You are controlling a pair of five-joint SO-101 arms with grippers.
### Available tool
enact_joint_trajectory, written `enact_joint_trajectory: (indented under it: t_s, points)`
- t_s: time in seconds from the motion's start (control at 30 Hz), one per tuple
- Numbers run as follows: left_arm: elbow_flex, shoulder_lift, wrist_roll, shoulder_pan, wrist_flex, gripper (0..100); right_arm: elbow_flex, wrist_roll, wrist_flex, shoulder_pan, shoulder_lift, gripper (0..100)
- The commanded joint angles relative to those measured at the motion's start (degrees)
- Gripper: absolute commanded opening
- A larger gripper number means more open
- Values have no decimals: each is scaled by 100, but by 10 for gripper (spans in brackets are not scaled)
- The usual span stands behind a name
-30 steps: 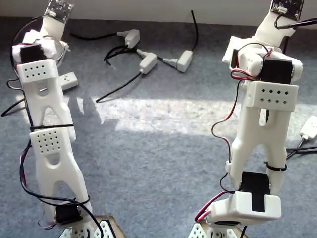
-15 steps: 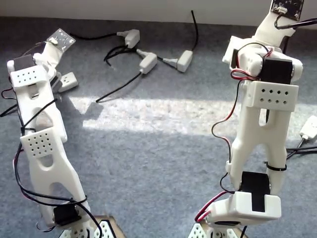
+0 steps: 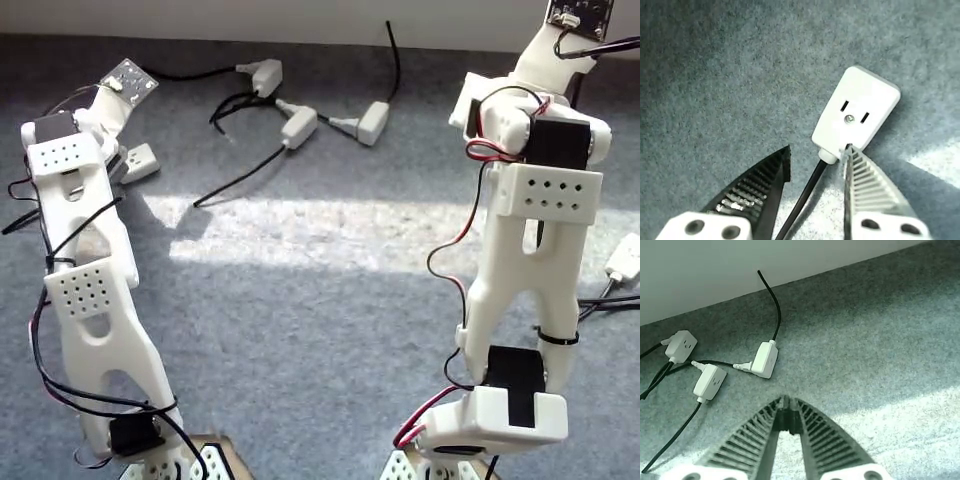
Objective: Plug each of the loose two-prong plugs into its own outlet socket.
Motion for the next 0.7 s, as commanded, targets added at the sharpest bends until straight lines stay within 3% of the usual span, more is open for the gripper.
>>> enact_joint_trajectory:
  t_s: [0.0,0.37,0.67]
  points:
    - [75,189,-44,426,-26,194,-57,53,-110,-57,-277,6]
    - [57,119,-44,699,774,196,-57,53,-110,-57,-286,6]
    - [48,171,-9,673,791,191,-57,53,-84,-57,-312,6]
